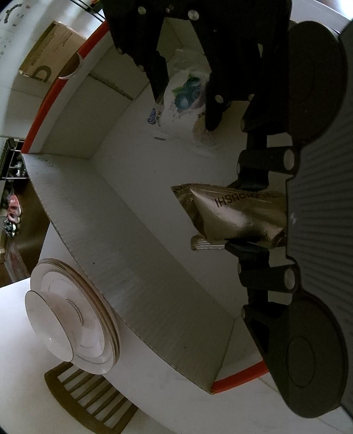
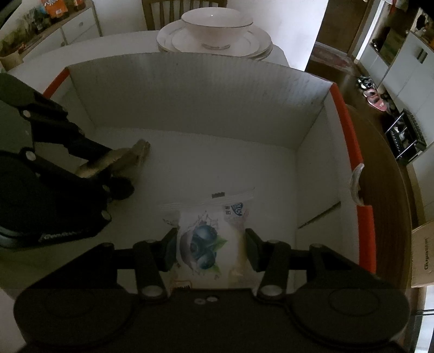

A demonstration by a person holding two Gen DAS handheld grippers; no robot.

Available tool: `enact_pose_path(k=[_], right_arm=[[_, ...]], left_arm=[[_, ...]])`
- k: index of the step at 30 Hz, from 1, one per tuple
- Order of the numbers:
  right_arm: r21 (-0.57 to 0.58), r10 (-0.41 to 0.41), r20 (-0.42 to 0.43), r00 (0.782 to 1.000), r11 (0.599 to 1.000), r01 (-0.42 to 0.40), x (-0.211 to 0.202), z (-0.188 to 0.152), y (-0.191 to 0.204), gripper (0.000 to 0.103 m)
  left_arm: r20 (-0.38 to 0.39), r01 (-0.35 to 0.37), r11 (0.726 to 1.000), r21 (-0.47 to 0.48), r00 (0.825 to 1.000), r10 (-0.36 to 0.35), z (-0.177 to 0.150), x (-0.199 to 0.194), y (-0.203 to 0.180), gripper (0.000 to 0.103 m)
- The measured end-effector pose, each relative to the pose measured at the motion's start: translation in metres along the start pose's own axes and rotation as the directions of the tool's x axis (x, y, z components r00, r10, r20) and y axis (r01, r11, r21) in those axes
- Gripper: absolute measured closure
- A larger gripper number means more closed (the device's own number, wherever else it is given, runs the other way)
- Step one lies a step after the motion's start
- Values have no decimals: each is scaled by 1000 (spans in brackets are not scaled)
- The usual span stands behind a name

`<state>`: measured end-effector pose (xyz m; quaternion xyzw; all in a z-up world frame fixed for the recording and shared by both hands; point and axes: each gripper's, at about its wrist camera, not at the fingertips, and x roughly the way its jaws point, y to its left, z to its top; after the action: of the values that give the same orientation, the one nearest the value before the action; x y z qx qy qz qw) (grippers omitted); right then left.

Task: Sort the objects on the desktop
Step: 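Lower both bags onto the box floor and open both tools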

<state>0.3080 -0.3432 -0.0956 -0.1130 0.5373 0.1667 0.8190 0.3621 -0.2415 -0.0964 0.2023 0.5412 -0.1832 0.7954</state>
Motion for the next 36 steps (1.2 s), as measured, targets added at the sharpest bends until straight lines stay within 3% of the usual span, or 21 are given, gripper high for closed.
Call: enact_pose_path(k=[4,16,24,36], right_arm=[[-15,-2,0,1000,1000,2,-2,-1,1,49],[-23,13,47,999,1000,-12,-22,-5,-7,35],[-19,56,120,991,998,-55,-51,-10,-13,22],[-2,110,194,975,994,-112,-87,-19,-10,20]], left_arm=[[8,7,1000,-2,1000,-7,0,0,-3,66],[93,31,1000,-8,995,-30,-2,-24,2,40],[147,51,998,-36,988,-45,-7,-51,10,39],[228,61,994,-88,973,-39,-33,-91,10,39]])
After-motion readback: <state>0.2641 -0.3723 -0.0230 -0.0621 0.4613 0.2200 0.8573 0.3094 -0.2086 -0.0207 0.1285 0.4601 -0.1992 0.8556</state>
